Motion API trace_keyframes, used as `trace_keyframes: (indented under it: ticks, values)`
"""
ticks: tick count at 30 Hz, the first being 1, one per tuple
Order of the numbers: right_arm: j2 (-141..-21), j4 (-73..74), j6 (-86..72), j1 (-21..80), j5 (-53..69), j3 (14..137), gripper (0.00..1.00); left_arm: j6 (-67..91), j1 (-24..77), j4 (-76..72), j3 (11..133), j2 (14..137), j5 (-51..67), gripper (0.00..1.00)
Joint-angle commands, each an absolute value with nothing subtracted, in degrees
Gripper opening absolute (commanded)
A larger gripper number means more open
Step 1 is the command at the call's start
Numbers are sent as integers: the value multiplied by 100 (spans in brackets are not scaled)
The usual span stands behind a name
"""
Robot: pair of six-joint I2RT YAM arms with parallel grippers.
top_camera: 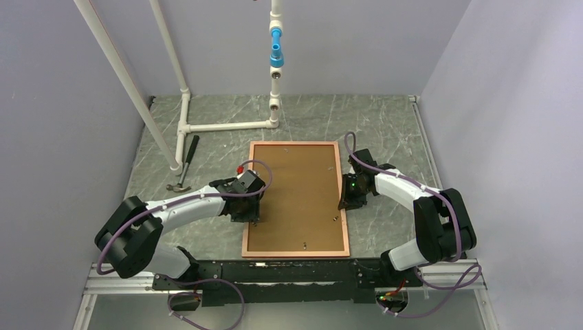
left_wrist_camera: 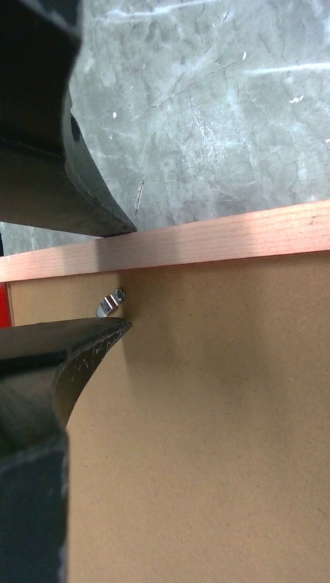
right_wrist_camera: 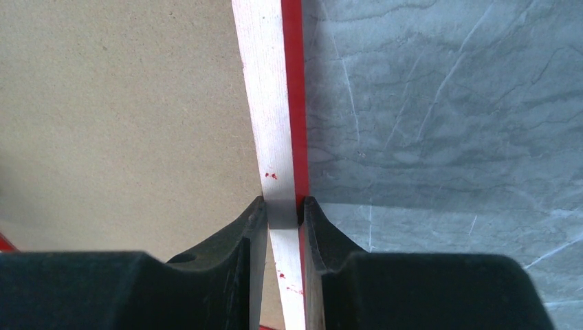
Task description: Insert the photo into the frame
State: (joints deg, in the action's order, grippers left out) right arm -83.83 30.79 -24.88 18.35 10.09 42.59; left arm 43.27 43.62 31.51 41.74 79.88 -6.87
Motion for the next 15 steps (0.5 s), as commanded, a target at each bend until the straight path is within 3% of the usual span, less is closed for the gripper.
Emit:
trace_keyframes:
  ticks: [1, 8, 15]
  values:
    - [-8687, 2837, -2447, 1910, 861, 4186, 15, 4319, 4482, 3313, 4123, 8054, -741, 44]
    - [-8679, 2837, -2452, 1904, 869, 4184, 15, 4263, 4485, 3343, 3979, 8148, -848, 20]
    - [-8693, 2830, -2452, 1904, 878, 4183, 15, 4289, 4485, 3316, 3941, 8031, -882, 14]
